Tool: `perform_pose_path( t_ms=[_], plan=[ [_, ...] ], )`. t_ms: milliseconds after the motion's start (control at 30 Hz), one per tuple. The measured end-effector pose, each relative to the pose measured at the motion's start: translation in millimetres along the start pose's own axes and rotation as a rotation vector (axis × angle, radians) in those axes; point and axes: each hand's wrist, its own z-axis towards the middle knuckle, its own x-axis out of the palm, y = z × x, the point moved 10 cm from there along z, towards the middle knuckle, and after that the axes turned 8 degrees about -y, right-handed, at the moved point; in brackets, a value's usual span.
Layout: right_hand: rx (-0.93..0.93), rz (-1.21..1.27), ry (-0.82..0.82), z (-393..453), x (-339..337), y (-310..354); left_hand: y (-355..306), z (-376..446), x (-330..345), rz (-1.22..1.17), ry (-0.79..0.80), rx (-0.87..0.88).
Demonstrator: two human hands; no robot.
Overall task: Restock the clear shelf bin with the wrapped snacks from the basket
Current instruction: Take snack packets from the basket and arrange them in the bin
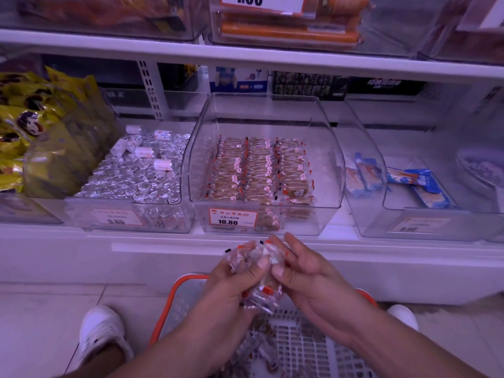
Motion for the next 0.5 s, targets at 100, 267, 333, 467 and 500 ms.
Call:
perform_pose_path(
  t_ms=[100, 267, 333, 467, 500],
  plan=[
    [0.156, 0.153, 0.05, -9, 15, -22, -16, -1, -11, 0.112, -0.149, 0.178],
    [0.191, 0.178, 0.115, -20, 34, -33, -24, -9, -2, 0.509, -0.19, 0.373],
    [0.14, 0.144, 0.129, -18, 34, -29, -19, -7, -3, 0.548, -0.184, 0.357],
    [0.044, -0.113, 0.166, -20, 31, -19, -21, -5, -9, 0.568, -0.194, 0.331],
    [-0.001, -0.229, 0.183, -21, 31, -14, -23, -6, -9, 0.581, -0.203, 0.327]
  ],
)
